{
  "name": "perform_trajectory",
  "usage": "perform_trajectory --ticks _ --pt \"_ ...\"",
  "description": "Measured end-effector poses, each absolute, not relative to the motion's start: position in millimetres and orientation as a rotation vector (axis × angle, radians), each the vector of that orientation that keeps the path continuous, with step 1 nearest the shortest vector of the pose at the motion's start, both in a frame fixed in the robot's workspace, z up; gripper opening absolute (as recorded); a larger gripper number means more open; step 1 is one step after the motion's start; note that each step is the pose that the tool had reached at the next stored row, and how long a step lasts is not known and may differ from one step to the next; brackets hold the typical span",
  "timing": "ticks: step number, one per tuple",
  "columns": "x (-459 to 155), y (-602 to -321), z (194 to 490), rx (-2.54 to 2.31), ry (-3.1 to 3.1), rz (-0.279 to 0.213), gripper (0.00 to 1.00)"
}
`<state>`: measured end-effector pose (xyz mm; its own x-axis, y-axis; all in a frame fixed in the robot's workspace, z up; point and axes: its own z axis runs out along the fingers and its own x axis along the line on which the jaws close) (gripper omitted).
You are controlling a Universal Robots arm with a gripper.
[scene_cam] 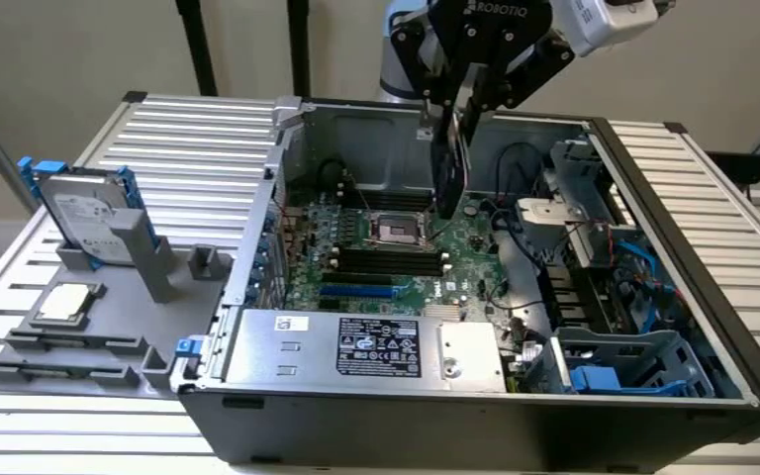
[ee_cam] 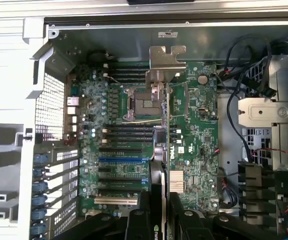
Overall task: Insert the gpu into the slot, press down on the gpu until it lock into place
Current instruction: 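Insert the gpu into the slot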
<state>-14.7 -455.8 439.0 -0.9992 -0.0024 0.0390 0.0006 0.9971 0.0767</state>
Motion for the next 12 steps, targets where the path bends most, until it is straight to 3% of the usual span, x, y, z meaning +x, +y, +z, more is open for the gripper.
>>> perform_trajectory --ticks 12 --pt "-14.8 -455.7 434.3 0.338 -3.074 -0.111 0.26"
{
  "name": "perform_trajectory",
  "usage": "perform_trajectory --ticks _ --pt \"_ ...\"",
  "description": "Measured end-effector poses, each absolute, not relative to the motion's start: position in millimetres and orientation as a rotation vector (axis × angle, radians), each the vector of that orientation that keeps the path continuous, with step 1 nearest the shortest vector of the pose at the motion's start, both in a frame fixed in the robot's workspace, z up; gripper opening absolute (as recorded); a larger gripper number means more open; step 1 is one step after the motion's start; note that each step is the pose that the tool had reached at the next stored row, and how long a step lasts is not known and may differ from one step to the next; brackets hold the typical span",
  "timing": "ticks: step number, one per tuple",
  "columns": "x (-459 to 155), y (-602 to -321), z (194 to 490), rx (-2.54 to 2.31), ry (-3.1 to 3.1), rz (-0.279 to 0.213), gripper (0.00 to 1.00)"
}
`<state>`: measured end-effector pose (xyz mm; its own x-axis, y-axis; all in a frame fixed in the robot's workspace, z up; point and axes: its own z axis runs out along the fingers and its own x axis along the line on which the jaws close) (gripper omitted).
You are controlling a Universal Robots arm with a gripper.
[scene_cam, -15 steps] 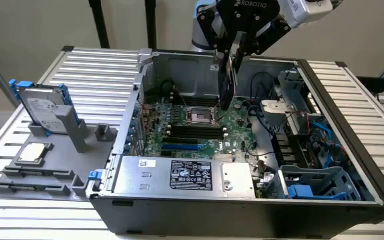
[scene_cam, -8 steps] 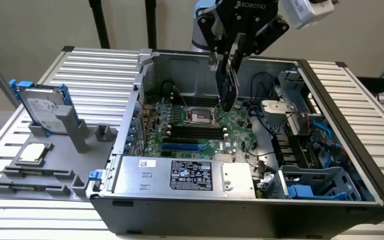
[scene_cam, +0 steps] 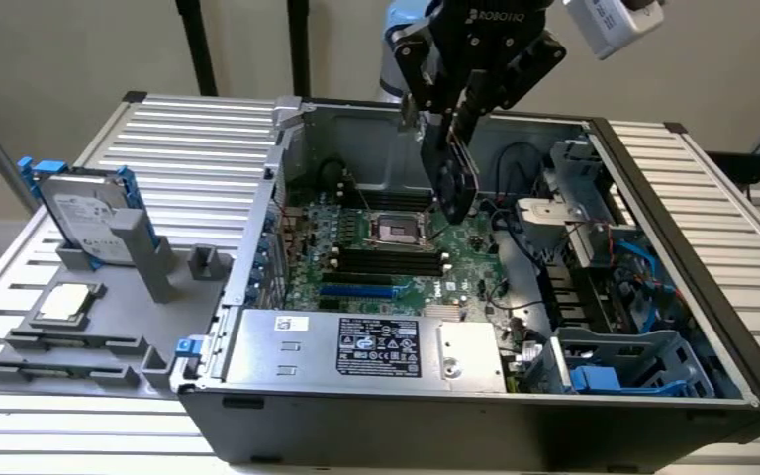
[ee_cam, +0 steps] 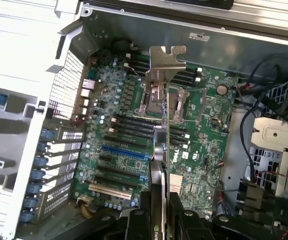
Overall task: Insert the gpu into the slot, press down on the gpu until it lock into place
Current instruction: 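Insert the gpu into the slot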
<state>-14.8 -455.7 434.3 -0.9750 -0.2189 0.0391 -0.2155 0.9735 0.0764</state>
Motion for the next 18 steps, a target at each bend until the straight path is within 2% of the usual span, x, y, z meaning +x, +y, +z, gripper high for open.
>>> perform_trajectory --ticks 18 --pt "-14.8 -455.6 423.3 0.833 -2.968 -0.097 0.26"
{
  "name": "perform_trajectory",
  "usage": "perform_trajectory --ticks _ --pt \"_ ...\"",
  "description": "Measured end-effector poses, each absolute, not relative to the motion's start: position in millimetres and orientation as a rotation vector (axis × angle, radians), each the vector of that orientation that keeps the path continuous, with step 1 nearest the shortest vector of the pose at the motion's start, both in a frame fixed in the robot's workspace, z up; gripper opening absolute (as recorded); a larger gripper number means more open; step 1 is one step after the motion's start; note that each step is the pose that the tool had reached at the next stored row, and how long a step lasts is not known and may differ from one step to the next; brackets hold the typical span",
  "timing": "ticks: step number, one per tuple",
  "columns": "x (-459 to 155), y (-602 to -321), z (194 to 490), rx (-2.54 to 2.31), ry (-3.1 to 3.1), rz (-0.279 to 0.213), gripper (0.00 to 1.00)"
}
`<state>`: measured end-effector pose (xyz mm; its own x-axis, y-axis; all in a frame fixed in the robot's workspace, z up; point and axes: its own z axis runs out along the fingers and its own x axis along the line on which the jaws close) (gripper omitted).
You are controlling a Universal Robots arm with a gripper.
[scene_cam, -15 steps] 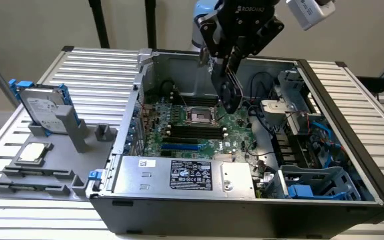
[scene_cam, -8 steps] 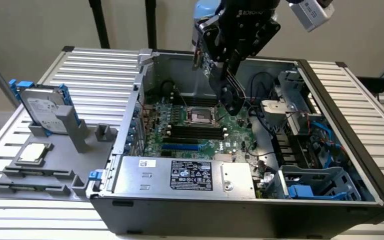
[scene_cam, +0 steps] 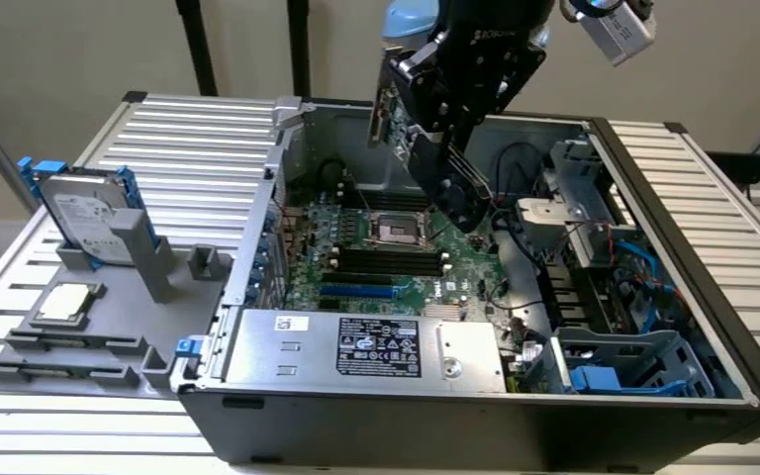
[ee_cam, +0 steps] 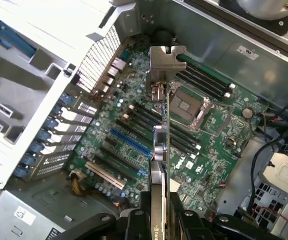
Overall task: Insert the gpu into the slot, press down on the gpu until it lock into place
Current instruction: 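Insert the gpu into the slot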
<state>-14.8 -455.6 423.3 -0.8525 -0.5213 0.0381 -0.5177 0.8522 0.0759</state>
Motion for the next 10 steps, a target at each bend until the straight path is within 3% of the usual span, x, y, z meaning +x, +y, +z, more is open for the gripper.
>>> perform_trajectory --ticks 10 --pt "-14.7 -455.6 416.5 1.099 -2.883 -0.085 0.26"
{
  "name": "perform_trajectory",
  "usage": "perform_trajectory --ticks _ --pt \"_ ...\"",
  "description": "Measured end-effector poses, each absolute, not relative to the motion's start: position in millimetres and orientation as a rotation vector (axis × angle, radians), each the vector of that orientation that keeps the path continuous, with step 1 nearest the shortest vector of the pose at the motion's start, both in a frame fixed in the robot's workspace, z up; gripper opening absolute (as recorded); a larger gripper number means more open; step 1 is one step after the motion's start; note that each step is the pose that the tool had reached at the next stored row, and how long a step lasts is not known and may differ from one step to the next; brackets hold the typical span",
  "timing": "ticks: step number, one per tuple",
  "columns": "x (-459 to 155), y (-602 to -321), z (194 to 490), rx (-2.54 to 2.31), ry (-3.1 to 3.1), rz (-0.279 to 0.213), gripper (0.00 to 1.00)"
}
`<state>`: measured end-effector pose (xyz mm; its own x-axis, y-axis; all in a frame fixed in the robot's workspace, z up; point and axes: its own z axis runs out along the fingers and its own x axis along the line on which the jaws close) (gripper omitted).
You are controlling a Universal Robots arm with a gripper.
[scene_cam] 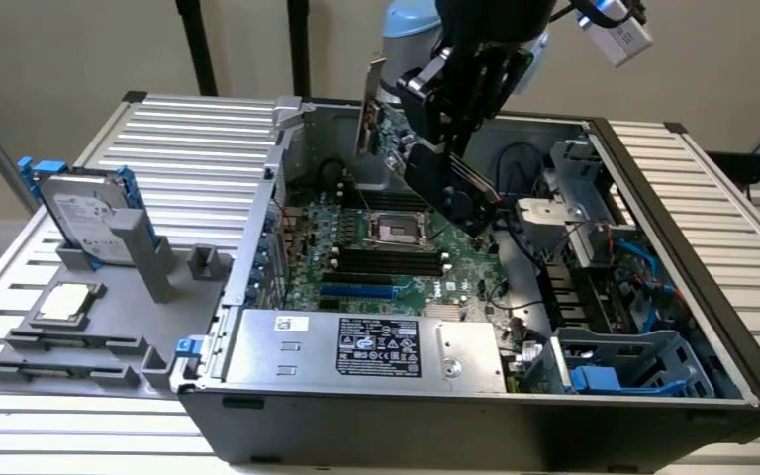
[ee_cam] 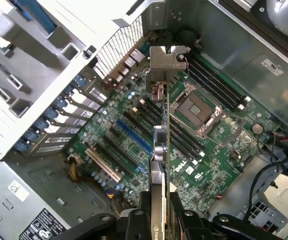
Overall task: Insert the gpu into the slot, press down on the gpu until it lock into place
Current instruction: 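Insert the gpu into the slot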
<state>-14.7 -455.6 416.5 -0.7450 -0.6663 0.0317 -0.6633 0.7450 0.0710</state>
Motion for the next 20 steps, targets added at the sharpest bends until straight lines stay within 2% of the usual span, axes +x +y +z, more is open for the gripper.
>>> perform_trajectory --ticks 20 --pt "-14.7 -455.6 402.1 1.611 -2.647 -0.056 0.26"
